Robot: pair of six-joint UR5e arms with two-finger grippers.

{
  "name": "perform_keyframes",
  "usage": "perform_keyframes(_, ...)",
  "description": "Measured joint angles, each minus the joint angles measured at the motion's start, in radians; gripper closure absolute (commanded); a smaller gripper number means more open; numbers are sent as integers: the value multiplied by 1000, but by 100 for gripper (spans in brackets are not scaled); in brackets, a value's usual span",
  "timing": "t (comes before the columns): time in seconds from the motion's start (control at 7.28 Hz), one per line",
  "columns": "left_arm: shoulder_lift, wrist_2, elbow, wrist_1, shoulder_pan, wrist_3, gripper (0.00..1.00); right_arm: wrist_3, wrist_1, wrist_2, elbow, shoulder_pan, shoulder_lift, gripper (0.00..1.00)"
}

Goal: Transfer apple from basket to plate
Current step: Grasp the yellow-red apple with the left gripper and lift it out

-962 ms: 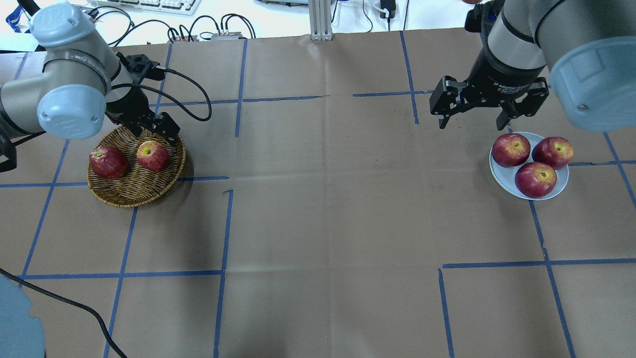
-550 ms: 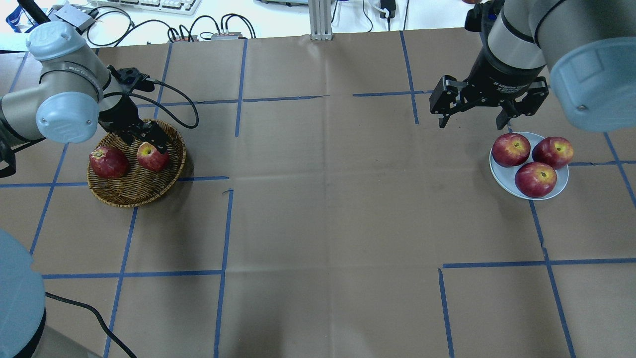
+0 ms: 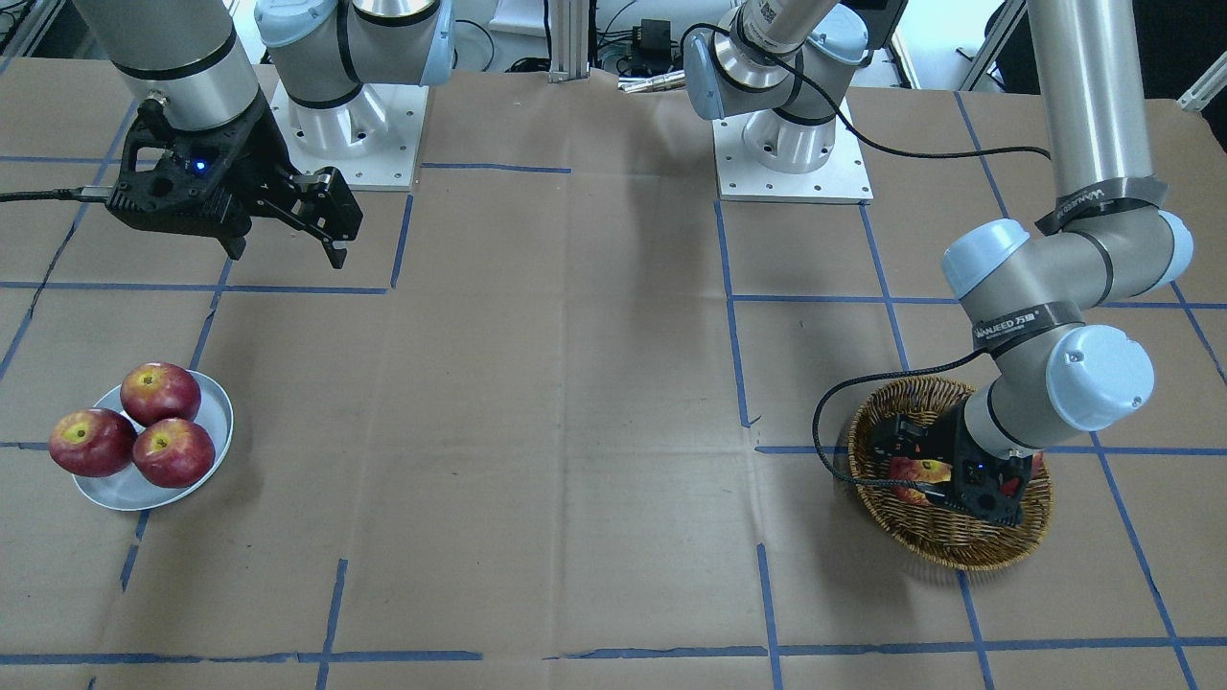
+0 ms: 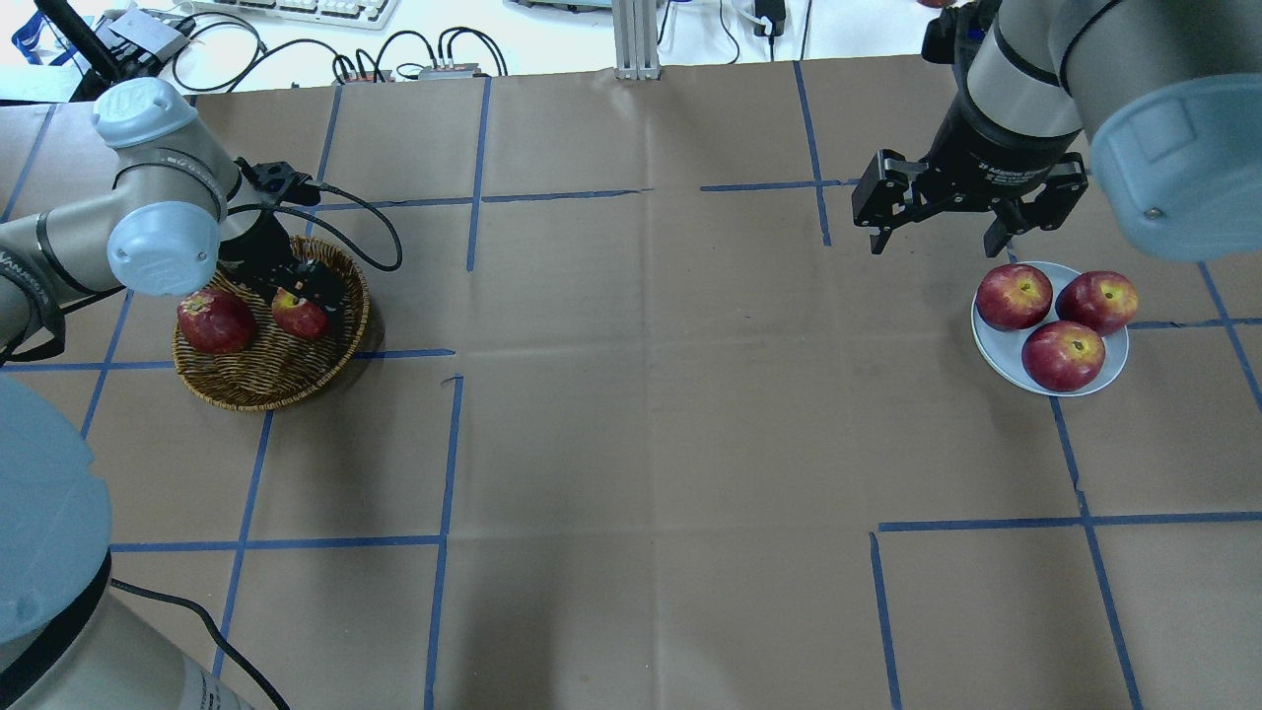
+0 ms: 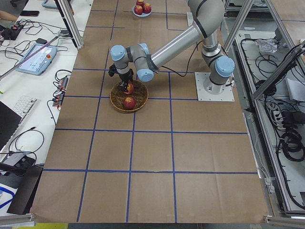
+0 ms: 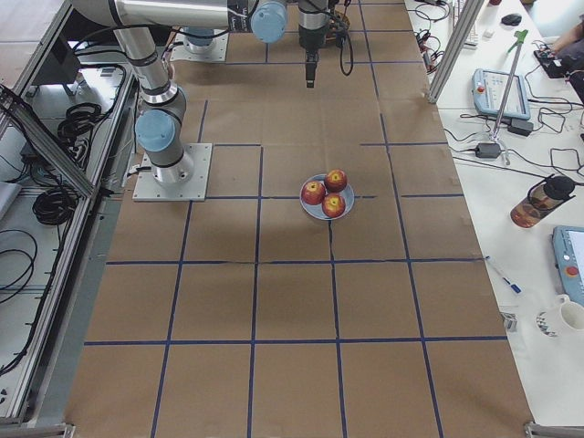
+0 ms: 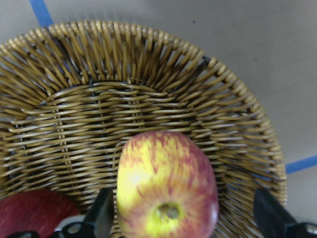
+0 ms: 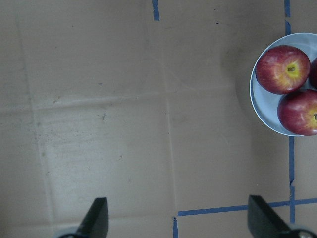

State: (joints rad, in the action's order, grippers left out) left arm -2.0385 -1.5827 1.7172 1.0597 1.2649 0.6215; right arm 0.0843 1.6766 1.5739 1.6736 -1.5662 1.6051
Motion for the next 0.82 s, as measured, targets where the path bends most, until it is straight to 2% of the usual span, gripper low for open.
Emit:
perform_keyframes(0.27, -11, -2, 0, -12, -1, 4, 47, 0, 0, 0, 0, 0, 0, 0)
perform_keyframes(0.41, -12, -3, 0, -23, -1, 6, 57, 0, 1, 0, 0, 0, 1, 0)
perform_keyframes(0.82, 11, -2, -14, -30, 9, -39, 58, 0, 1, 0, 7, 0, 1, 0)
